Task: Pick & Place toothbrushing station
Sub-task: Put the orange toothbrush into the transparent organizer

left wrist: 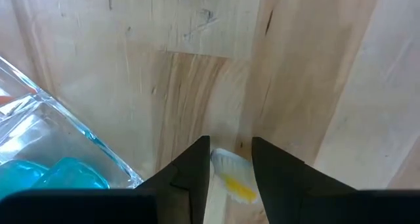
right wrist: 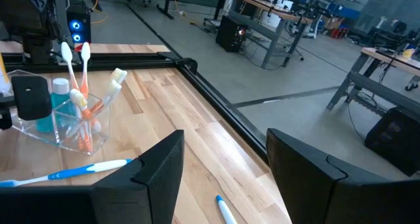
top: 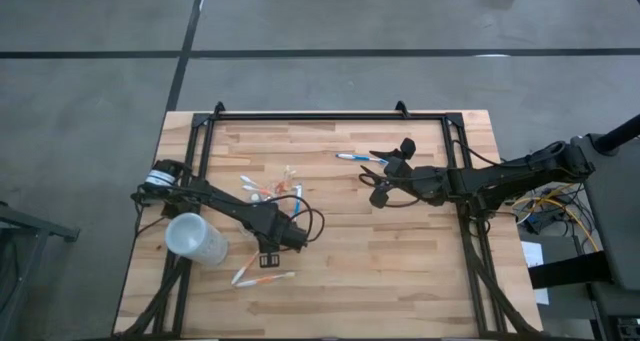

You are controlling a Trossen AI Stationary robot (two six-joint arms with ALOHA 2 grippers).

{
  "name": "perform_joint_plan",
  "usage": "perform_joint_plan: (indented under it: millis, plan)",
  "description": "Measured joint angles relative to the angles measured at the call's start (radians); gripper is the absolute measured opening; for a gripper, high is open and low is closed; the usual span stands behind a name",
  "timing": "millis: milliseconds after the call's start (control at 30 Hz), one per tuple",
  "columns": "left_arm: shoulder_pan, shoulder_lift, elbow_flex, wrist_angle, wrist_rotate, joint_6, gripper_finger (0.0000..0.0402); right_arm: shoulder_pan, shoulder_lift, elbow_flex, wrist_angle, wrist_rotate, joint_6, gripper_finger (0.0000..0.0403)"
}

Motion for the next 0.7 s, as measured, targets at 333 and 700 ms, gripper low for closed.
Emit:
perform_joint_plan:
  millis: [333,700]
  plan:
    - [-0.001,-0.001,0.0,0.028,0.019,-0.003,0.0053,0.0,0.0,0.0,0.0,0.0,0.0,0.021]
    - [0.0,0.0,0.0,0.034,0.004,-0.054,0.0006,0.0,0.0,0.0,0.0,0.0,0.0,0.021]
